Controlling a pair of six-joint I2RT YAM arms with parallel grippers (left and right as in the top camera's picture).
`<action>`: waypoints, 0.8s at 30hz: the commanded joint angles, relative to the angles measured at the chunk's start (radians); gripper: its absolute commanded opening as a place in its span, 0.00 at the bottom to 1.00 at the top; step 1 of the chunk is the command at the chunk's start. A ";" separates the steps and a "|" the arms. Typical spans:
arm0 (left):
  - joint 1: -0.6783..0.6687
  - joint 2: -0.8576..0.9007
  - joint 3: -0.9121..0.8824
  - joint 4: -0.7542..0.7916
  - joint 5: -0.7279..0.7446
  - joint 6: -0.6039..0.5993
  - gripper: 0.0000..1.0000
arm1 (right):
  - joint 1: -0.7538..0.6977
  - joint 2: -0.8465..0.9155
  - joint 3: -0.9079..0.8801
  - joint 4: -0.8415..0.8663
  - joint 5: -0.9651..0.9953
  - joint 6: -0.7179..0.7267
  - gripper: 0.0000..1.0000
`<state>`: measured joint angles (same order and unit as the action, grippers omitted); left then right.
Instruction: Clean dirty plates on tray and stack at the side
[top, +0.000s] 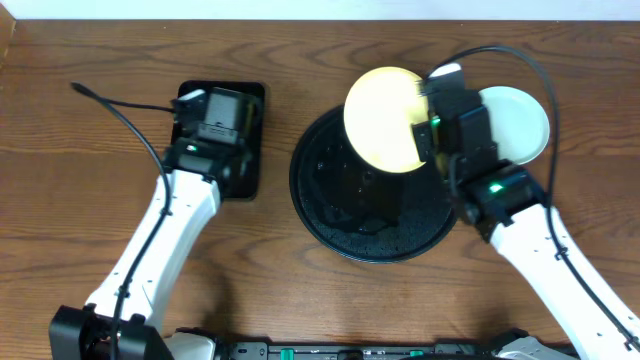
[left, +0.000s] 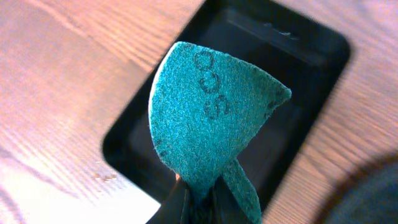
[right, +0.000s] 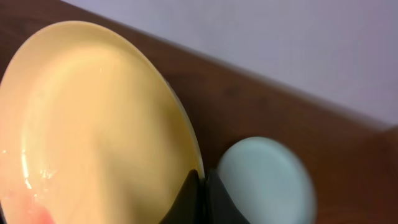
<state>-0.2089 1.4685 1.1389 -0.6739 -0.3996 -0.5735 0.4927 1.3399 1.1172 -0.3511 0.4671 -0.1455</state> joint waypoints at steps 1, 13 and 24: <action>0.062 0.016 -0.009 -0.001 0.069 0.058 0.07 | 0.076 -0.003 0.014 0.075 0.291 -0.317 0.01; 0.139 0.114 -0.010 0.035 0.280 0.207 0.07 | 0.316 -0.004 0.014 0.529 0.521 -0.933 0.01; 0.141 0.140 -0.010 0.035 0.280 0.207 0.07 | 0.364 -0.003 0.014 0.572 0.529 -1.011 0.01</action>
<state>-0.0734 1.6047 1.1374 -0.6418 -0.1284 -0.3843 0.8482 1.3407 1.1172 0.2142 0.9733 -1.1244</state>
